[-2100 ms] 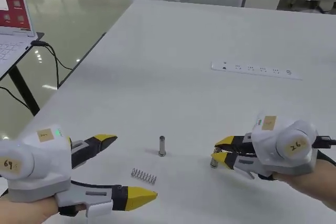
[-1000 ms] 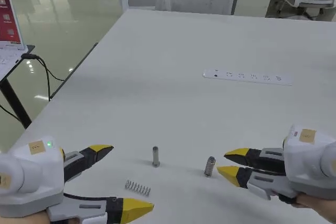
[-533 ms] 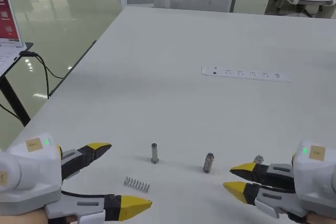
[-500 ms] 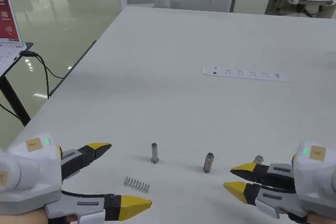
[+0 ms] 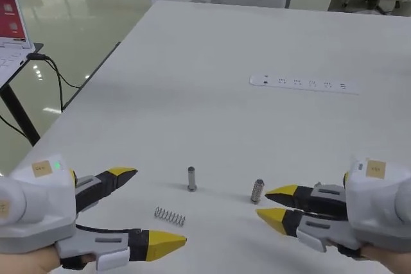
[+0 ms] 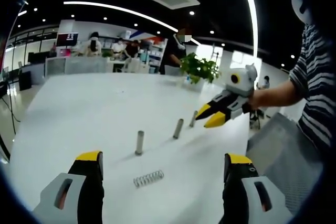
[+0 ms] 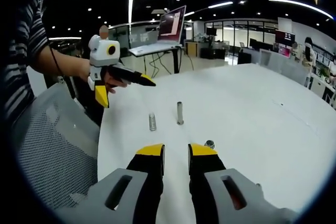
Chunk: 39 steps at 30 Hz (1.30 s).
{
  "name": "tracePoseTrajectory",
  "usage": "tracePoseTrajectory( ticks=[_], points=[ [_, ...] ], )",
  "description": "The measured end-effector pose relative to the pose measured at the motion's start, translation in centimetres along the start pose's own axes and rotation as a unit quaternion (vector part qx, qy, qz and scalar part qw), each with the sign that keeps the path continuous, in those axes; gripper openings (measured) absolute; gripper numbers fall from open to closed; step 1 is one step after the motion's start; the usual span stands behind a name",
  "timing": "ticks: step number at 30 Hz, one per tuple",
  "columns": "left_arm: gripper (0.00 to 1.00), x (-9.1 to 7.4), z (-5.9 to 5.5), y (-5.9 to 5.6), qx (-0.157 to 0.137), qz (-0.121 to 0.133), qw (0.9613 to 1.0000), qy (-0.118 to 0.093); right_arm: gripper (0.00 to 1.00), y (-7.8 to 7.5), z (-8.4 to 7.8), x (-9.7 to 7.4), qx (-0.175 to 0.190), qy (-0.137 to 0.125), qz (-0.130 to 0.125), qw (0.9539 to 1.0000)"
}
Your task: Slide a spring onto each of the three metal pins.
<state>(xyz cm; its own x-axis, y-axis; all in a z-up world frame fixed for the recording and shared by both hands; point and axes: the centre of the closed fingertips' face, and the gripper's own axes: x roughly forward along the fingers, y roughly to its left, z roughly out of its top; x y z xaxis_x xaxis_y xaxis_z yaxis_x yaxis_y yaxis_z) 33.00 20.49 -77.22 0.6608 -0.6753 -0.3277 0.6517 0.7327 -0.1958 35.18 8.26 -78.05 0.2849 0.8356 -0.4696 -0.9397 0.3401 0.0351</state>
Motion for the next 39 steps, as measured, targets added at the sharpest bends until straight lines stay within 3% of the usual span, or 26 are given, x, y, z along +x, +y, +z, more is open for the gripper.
tracePoseTrajectory(
  ticks=[10, 16, 25, 39],
  points=[
    [0.93, -0.7, 0.0, 0.1, -0.002, 0.004, 1.0000, -0.003, 0.15, 2.5, 4.0, 4.0, -0.046, -0.016, 0.042, 0.9980],
    [0.93, -1.2, 0.0, 0.4, -0.003, 0.010, 0.9999, -0.005, 0.14, 3.9, 4.6, 6.4, -0.060, -0.014, 0.060, 0.9963],
    [0.93, -1.7, 0.0, 0.7, -0.004, 0.014, 0.9999, -0.005, 0.13, 5.7, 3.1, 9.4, -0.057, 0.004, 0.080, 0.9951],
    [0.92, -1.6, -0.1, 0.8, -0.003, 0.008, 1.0000, 0.001, 0.13, 5.5, -0.6, 12.8, -0.047, 0.044, 0.047, 0.9968]
  ],
)
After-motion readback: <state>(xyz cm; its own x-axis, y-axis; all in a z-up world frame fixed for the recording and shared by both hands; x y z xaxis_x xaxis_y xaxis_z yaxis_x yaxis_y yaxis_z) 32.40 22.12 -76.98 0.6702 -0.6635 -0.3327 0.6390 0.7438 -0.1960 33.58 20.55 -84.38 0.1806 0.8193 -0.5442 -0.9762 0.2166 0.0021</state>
